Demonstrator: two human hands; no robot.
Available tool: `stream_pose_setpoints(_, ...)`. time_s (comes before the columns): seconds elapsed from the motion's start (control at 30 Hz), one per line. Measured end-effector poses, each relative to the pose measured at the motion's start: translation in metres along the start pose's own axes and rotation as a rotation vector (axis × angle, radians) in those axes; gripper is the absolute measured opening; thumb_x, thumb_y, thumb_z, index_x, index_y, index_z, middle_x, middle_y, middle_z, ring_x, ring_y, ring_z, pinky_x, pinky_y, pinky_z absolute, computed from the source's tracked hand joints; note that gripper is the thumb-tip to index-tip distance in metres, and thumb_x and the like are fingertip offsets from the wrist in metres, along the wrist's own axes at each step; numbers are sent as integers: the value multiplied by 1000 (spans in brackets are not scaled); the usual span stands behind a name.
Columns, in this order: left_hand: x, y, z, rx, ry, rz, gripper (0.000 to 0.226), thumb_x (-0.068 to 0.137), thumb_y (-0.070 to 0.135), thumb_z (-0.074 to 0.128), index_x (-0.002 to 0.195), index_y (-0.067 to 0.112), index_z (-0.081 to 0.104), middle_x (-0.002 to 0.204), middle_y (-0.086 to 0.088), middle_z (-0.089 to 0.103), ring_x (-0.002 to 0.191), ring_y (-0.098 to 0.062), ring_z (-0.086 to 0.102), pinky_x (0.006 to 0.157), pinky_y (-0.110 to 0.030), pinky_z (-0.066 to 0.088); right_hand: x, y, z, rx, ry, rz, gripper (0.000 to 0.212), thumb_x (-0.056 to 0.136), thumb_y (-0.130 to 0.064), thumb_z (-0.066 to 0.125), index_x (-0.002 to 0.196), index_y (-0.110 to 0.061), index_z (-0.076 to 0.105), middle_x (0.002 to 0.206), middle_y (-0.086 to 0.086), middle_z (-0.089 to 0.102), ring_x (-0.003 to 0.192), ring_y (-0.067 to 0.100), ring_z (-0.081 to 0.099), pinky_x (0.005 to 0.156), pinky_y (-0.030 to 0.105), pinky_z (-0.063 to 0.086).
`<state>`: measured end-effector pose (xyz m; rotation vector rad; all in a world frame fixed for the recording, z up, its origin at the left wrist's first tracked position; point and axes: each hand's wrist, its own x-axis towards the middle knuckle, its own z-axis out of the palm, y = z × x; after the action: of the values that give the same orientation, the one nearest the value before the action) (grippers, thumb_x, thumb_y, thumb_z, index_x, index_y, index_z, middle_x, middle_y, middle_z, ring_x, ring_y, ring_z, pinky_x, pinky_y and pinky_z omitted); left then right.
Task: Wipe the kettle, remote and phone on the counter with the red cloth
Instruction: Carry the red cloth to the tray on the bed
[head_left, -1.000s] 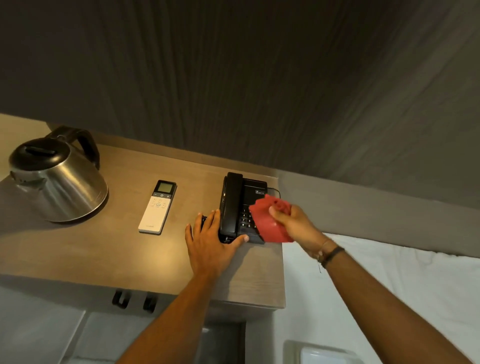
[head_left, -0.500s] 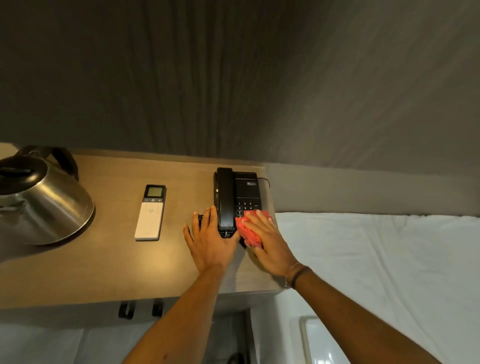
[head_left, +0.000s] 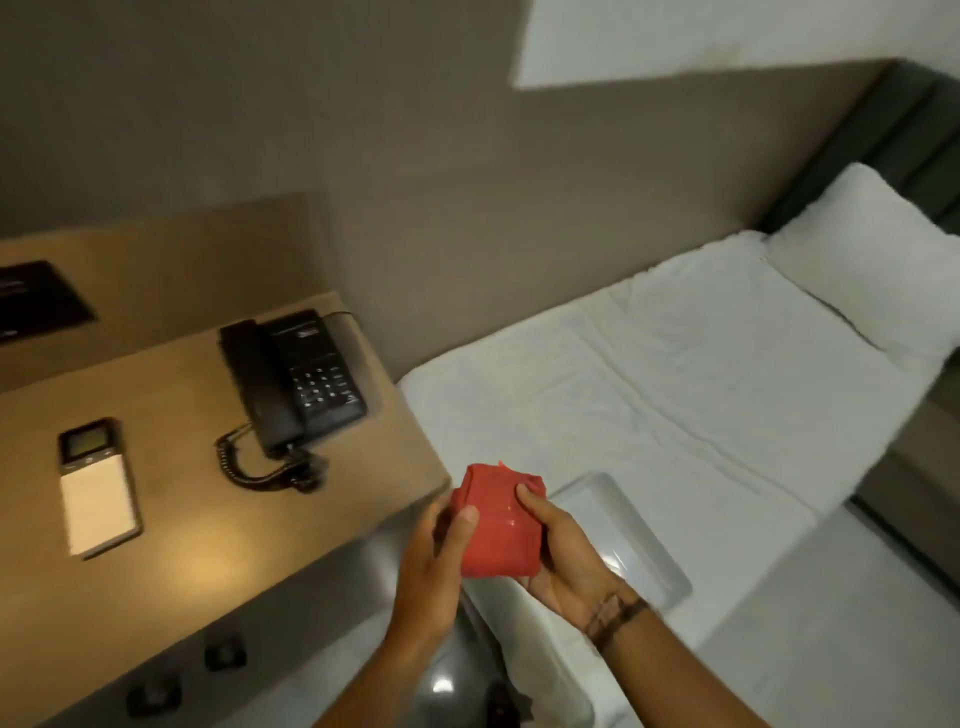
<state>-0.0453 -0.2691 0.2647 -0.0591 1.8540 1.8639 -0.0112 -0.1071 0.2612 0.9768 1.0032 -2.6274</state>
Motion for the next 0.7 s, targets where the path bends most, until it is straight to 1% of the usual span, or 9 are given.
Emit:
stream_pose_setpoints(0.07, 13, -16, 34, 5, -141, -166, 63, 67, 68, 72, 119, 32, 75, 112, -3, 82, 102, -23, 78, 93, -47, 64, -4, -2, -42, 29, 80, -12, 44, 98, -32, 74, 139, -16, 72, 142, 26, 70, 123, 39, 73, 93, 50, 65)
stream_pose_setpoints(0.1, 23, -26, 50, 56, -183, -204, 55, 67, 61, 75, 113, 32, 78, 107, -3, 83, 100, -24, 79, 92, -47, 64, -4, -3, -64, 38, 130, -21, 44, 98, -32, 74, 139, -17, 72, 140, 26, 71, 120, 40, 75, 90, 49, 66)
stream_pose_setpoints(0.17, 44, -48, 85, 187, -247, -240, 38, 72, 43, 79, 108, 29, 79, 107, -6, 82, 99, -26, 78, 89, -46, 65, -2, -8, -113, 62, 237, -25, 42, 98, -31, 72, 139, -18, 72, 137, 26, 74, 115, 41, 76, 86, 51, 66)
stream_pose_setpoints(0.23, 66, -76, 124, 333, -326, -297, 20, 82, 23, 78, 100, 31, 76, 106, -5, 80, 97, -24, 76, 82, -40, 63, 4, -9, -161, 88, 351, -7, 38, 97, -27, 67, 134, -23, 75, 132, 24, 77, 116, 43, 74, 86, 54, 65)
stream_pose_setpoints(0.3, 91, -108, 164, 474, -402, -343, 21, 87, 16, 75, 100, 33, 72, 105, 2, 77, 96, -21, 74, 81, -35, 63, 14, -9, -206, 73, 473, 30, 37, 97, -22, 59, 130, -25, 76, 127, 20, 79, 118, 41, 72, 82, 51, 67)
stream_pose_setpoints(0.4, 125, -154, 215, 686, -434, -371, 38, 86, 21, 71, 124, 24, 71, 117, -2, 76, 105, -24, 72, 98, -44, 61, 38, -8, -264, -99, 628, 86, 38, 96, -13, 52, 127, -22, 71, 122, 17, 78, 114, 35, 73, 76, 43, 70)
stream_pose_setpoints(0.5, 152, -189, 252, 838, -415, -338, 45, 91, 23, 66, 136, 20, 65, 129, -5, 73, 116, -28, 70, 103, -39, 56, 74, -6, -313, -280, 742, 92, 36, 94, 0, 55, 124, -9, 73, 117, 21, 79, 107, 37, 78, 87, 52, 69)
stream_pose_setpoints(0.57, 169, -206, 270, 902, -403, -329, 42, 93, 20, 62, 135, 17, 65, 131, -8, 72, 119, -31, 69, 103, -39, 53, 98, -6, -337, -384, 848, 89, 32, 91, 1, 66, 122, -4, 73, 115, 22, 79, 106, 41, 78, 95, 56, 66)
stream_pose_setpoints(0.7, 195, -241, 284, 1041, -354, -279, 28, 93, 13, 57, 116, 14, 73, 124, -10, 72, 111, -31, 70, 102, -45, 57, 130, -1, -367, -603, 951, 122, 22, 84, -13, 83, 105, -13, 76, 109, 13, 81, 101, 32, 78, 98, 44, 64)
